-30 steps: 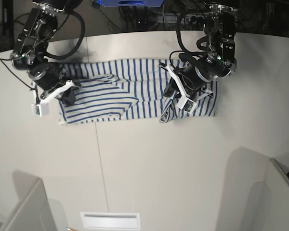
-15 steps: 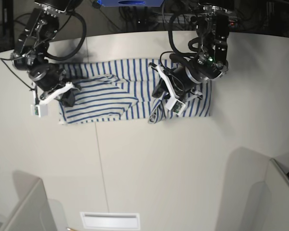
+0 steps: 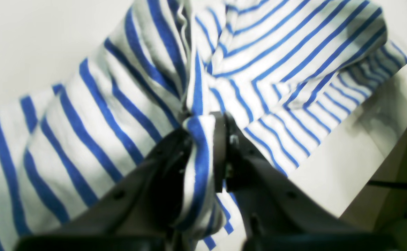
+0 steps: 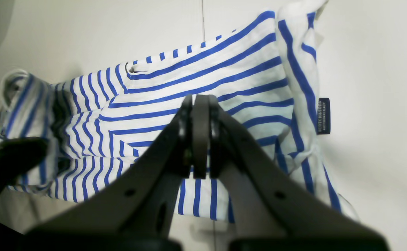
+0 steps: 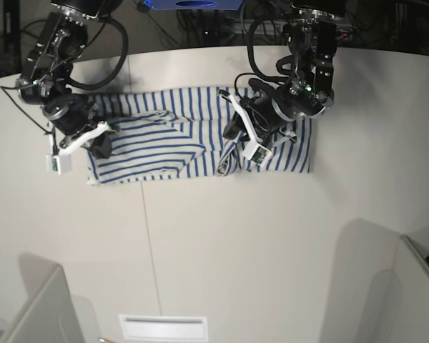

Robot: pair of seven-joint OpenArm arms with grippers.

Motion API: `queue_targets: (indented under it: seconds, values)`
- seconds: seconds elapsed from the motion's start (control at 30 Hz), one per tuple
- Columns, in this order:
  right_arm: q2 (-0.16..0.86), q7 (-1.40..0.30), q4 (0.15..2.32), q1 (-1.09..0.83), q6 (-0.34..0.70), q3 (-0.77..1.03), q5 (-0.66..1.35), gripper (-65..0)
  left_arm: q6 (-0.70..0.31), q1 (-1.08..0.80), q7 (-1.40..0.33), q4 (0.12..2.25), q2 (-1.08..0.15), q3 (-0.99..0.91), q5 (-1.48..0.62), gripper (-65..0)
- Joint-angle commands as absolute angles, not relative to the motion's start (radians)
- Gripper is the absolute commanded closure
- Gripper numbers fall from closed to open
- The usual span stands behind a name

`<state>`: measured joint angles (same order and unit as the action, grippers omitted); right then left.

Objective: Fold the T-shirt properly
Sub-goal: 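Grasp the strip's end with the left gripper and fold it toward the right gripper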

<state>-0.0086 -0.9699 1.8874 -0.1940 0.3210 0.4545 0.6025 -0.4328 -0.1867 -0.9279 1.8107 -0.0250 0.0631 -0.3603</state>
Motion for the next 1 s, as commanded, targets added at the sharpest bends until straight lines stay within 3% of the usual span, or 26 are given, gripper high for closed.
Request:
queue_targets:
  seconds: [0.0, 0.5, 0.77, 0.87, 0.97]
  values:
    - [-0.004, -0.951, 1.902, -0.182, 0.325, 0.456, 0.622, 0.0, -0.435, -0.179, -0.903, 1.824, -0.024, 0.061, -0.381, 0.0]
    - [-0.004, -0.951, 1.902, -0.188, 0.325, 0.456, 0.622, 0.0, -0.435, -0.179, -0.903, 1.822, -0.024, 0.062, -0.383, -1.0]
    - [-0.005, -0.952, 1.902, -0.188, 0.325, 0.456, 0.622, 0.0, -0.435, -0.177, -0.903, 1.827, 0.012, 0.074, -0.383, -37.5]
    - [-0.004, -0.955, 1.902, -0.188, 0.325, 0.456, 0.622, 0.0, -0.435, -0.177, -0.903, 1.825, 0.035, 0.101, -0.383, -43.9]
    - [-0.002, -0.952, 1.902, -0.186, 0.325, 0.456, 0.622, 0.0, -0.435, -0.177, -0.903, 1.827, 0.041, 0.173, -0.383, -44.9]
